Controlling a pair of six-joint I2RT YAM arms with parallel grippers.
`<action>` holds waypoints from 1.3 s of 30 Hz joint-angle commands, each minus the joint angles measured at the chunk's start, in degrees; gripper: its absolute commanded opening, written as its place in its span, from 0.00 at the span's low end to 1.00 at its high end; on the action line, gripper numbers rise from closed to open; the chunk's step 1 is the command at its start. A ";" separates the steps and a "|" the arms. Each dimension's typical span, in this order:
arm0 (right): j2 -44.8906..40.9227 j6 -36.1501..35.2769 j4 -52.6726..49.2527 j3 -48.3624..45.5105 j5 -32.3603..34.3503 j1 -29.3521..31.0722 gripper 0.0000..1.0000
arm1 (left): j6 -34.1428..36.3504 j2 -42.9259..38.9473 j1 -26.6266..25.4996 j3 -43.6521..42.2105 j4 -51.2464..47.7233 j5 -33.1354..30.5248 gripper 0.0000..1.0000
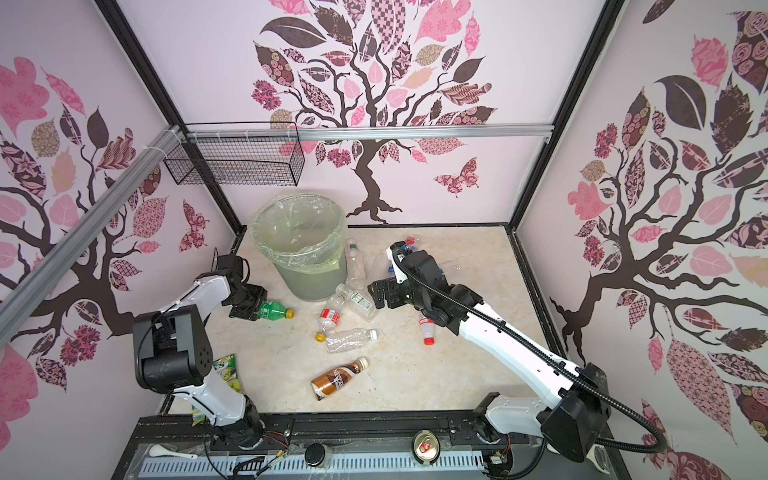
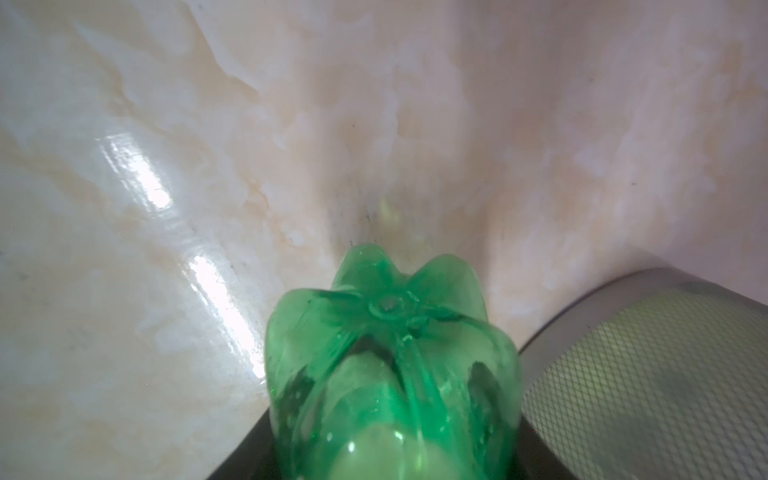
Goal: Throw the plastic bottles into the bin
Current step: 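Lift the green bottle above the bin while right gripper reaches toward it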
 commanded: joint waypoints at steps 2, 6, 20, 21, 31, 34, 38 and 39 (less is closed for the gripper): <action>0.67 4.69 1.44 2.46 1.78 0.05 1.00 | 4.80 -8.00 0.25 -4.10 -1.88 -1.39 0.47; 1.19 2.97 0.58 4.02 3.68 0.04 1.00 | 7.32 -13.08 0.25 -4.80 -5.31 -2.43 0.47; 10.32 3.44 -0.71 21.90 -2.87 0.03 1.00 | 1.12 -20.33 0.16 10.77 -14.47 0.63 0.46; 11.33 3.70 -0.48 23.51 -3.71 0.04 1.00 | 0.96 -20.29 0.16 12.98 -14.52 0.84 0.46; 23.34 7.80 -0.65 45.30 -12.90 0.25 1.00 | 2.95 -16.48 -7.03 32.70 -8.73 4.23 0.41; 25.73 7.54 -0.54 49.44 -14.37 0.86 0.99 | 4.51 -15.38 -11.68 38.20 -9.47 2.48 0.41; 26.53 7.19 1.44 50.30 -16.72 2.00 1.00 | 5.06 -14.25 -15.13 41.08 -7.71 4.13 0.41; 26.70 7.03 1.56 50.55 -16.98 2.24 1.00 | 5.42 -13.85 -16.23 41.56 -6.92 4.46 0.41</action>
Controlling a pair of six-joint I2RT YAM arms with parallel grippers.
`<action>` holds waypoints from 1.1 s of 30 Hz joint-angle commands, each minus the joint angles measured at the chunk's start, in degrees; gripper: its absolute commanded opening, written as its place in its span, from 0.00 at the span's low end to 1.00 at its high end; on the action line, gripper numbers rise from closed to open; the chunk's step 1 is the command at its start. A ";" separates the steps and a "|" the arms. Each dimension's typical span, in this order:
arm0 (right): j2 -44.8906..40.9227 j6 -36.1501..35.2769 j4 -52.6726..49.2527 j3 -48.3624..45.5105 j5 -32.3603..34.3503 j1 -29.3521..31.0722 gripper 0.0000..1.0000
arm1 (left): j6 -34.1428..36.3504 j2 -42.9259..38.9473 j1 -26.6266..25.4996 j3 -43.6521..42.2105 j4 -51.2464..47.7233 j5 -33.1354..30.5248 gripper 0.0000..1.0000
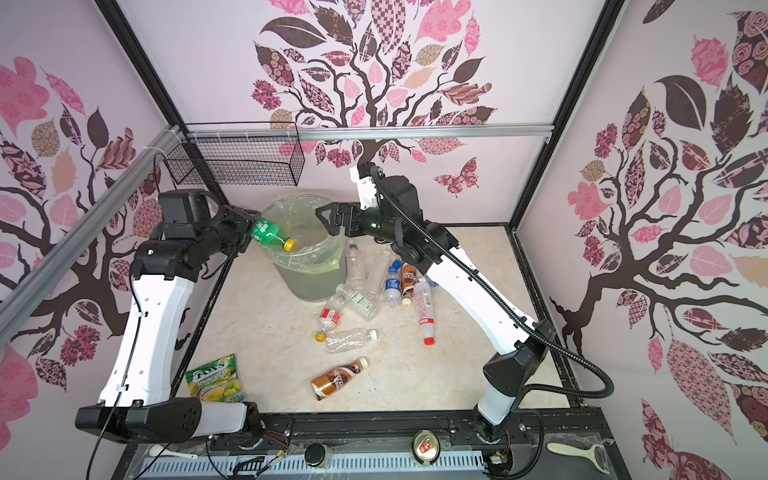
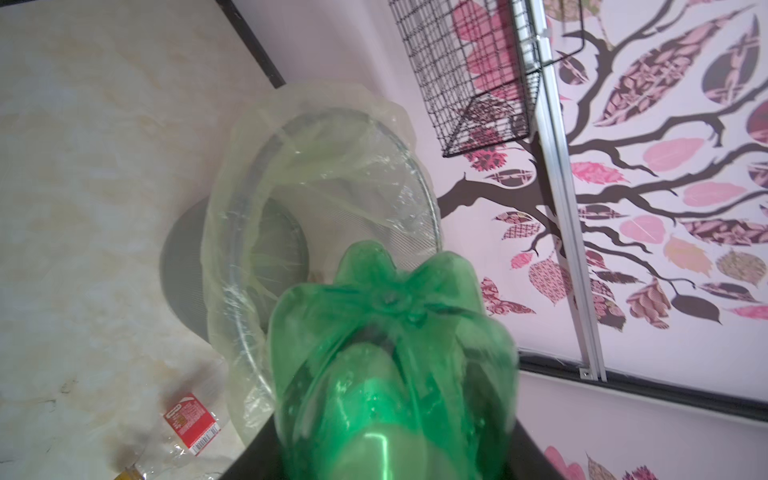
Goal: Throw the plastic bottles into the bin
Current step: 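Lift the green bottle above the bin while right gripper reaches toward it, then close right gripper on the green bottle held by the left gripper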
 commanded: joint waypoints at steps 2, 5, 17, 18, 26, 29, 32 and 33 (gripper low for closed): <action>2.09 -0.05 0.97 2.03 -2.57 1.38 1.00 | 2.42 1.94 -3.62 3.83 4.36 1.35 0.41; 2.70 -0.10 0.88 1.58 -2.82 1.39 1.00 | 3.08 3.59 -6.95 5.64 7.27 1.16 0.41; 6.08 -0.64 0.64 2.72 -2.59 1.39 0.96 | 4.00 12.41 -15.30 15.85 8.85 2.20 0.41; 6.23 -0.81 0.68 2.81 -2.35 1.30 0.95 | 4.04 12.58 -15.36 16.06 8.51 2.38 0.41; 6.98 -0.47 0.65 3.06 -0.19 0.19 0.86 | 4.40 11.77 -15.38 15.39 6.77 3.11 0.41; 7.43 -0.07 1.49 3.78 -0.18 -0.08 0.82 | 4.48 10.63 -15.43 13.15 6.73 3.20 0.41; 8.66 0.22 1.49 5.32 -0.53 -0.24 0.80 | 3.60 9.10 -15.38 10.61 7.76 3.28 0.42; 9.05 0.48 1.57 5.69 -0.88 -0.28 0.78 | 3.44 8.83 -15.39 9.94 8.02 3.35 0.42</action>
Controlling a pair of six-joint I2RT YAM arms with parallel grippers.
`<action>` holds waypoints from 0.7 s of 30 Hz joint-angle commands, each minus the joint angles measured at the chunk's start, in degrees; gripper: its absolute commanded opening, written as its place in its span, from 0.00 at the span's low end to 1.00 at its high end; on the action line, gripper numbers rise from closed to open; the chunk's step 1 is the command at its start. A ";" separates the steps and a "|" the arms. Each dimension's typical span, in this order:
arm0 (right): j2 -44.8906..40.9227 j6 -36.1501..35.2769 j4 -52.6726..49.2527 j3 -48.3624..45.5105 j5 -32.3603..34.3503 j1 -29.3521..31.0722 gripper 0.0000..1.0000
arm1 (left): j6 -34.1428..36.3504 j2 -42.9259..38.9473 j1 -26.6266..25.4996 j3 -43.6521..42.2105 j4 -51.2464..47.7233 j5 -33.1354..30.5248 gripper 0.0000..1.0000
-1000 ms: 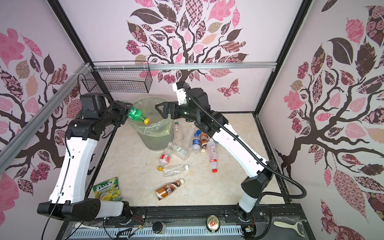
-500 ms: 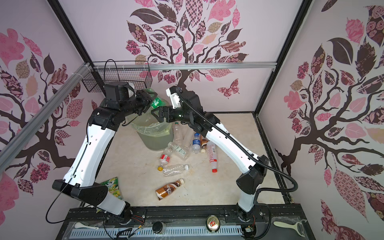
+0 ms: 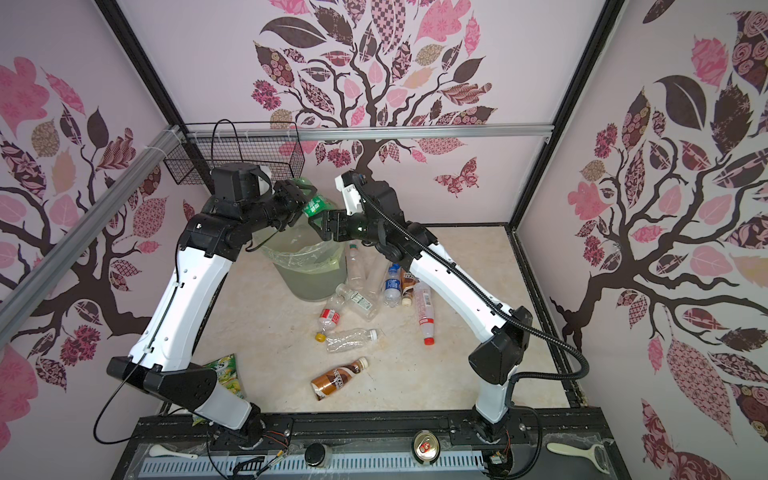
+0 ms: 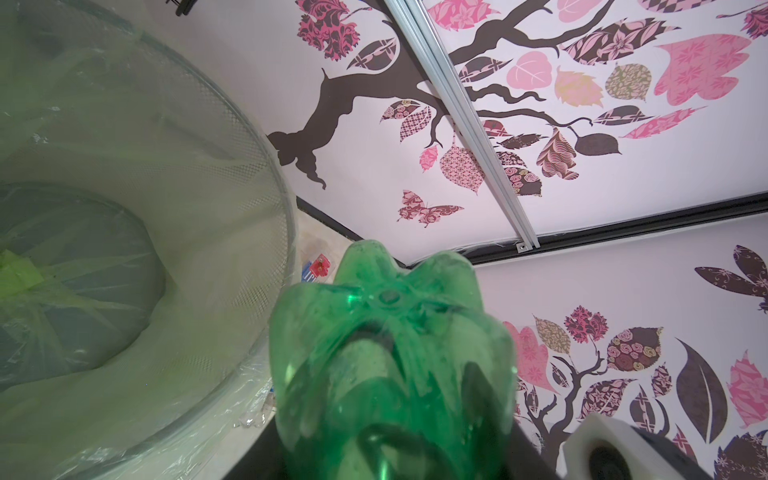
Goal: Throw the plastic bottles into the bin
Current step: 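Close right gripper on the green bottle held by the left gripper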
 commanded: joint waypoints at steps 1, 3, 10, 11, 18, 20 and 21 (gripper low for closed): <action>2.34 0.88 0.73 3.56 -0.01 -0.32 0.76 | -0.26 -2.76 -0.26 -2.55 1.57 0.73 0.42; 2.83 1.77 1.21 3.65 -0.68 -0.32 0.72 | -0.27 -3.02 -0.26 -4.13 2.12 1.24 0.42; 2.78 2.66 2.01 2.39 -1.63 -0.31 0.60 | -1.04 -2.98 -0.26 -5.08 2.52 1.18 0.45; 2.73 2.77 2.14 2.13 -1.71 -0.30 0.58 | -1.20 -2.77 -0.28 -5.07 2.50 1.23 0.45; 0.82 2.98 3.70 -0.58 -1.47 -0.35 0.43 | -1.78 -2.41 -0.09 -4.74 2.42 0.38 0.62; 0.63 2.81 3.55 -0.45 -0.99 -0.38 0.41 | -1.59 -2.44 0.58 -3.73 1.79 -0.15 0.68; 0.55 2.87 3.42 -0.36 -0.56 -0.52 0.40 | -1.75 -2.24 1.25 -3.43 1.29 0.00 0.74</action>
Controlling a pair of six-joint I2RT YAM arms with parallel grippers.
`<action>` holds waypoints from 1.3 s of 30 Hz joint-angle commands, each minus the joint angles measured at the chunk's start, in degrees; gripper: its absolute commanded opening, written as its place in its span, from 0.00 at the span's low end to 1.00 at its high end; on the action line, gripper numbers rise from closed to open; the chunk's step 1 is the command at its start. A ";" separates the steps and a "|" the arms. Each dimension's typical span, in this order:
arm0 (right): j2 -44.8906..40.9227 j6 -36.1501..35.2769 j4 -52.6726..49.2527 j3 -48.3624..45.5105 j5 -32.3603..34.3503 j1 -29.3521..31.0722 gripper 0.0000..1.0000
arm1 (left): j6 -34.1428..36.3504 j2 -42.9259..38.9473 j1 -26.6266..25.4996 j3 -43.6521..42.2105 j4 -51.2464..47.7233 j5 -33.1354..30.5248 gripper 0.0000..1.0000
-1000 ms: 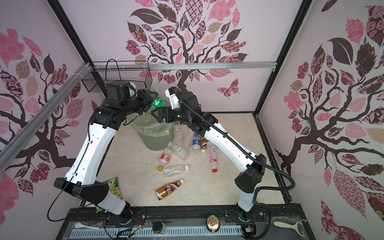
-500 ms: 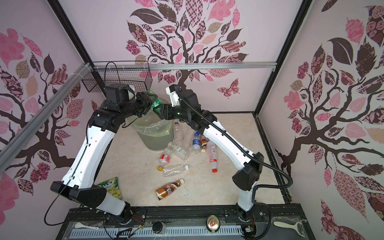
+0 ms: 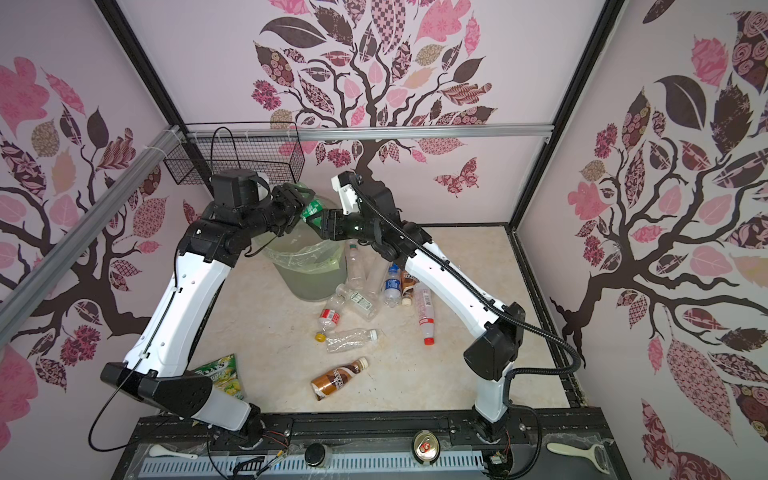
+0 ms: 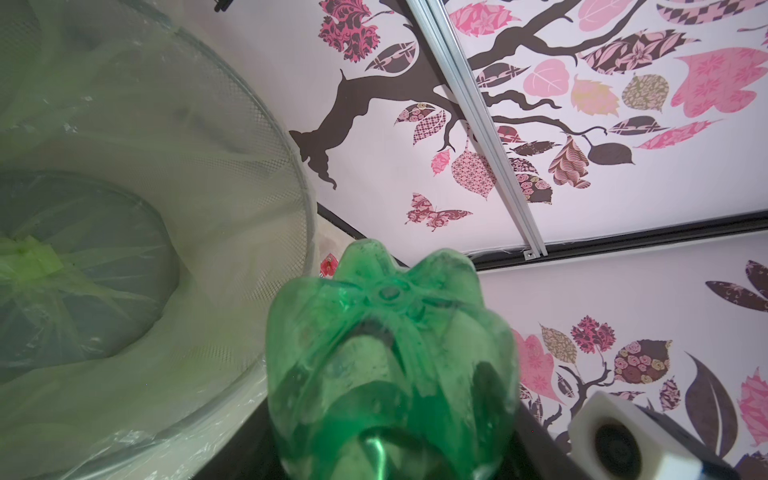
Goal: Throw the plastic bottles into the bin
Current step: 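Close right gripper on the green bottle held by the left gripper, then open left gripper and hold the green bottle over the bin with right gripper, then open right gripper to drop the green bottle into the bin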
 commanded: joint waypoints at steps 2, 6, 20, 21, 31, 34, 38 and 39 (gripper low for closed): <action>-0.92 0.75 0.10 0.49 2.73 -0.69 0.38 | -0.79 0.06 2.74 3.51 -1.33 1.91 0.98; -0.26 -0.90 -3.84 4.92 6.08 -2.15 0.36 | -2.21 -0.50 8.78 5.68 -1.43 4.69 0.98; -1.25 -13.29 0.44 24.73 27.01 -3.90 0.35 | -2.19 -4.36 14.89 4.25 -1.09 6.82 0.98; -0.65 -12.71 0.32 25.16 26.96 -3.94 0.35 | -2.46 -4.88 15.50 3.46 -0.85 7.15 0.98; 18.32 -9.44 -18.11 34.50 16.47 1.91 0.50 | -4.00 -8.82 18.96 -4.21 -3.17 7.73 0.98; 21.22 -8.68 -20.30 39.51 17.84 2.52 0.83 | -3.43 -10.03 19.20 -5.86 -4.16 7.28 0.98; 16.92 -9.82 -15.63 33.54 19.35 2.59 1.00 | -2.82 -11.21 19.37 -7.73 -5.23 6.28 0.98; 15.72 -10.12 -14.50 32.18 19.82 2.58 0.99 | -2.85 -11.33 19.38 -7.97 -5.88 5.75 0.98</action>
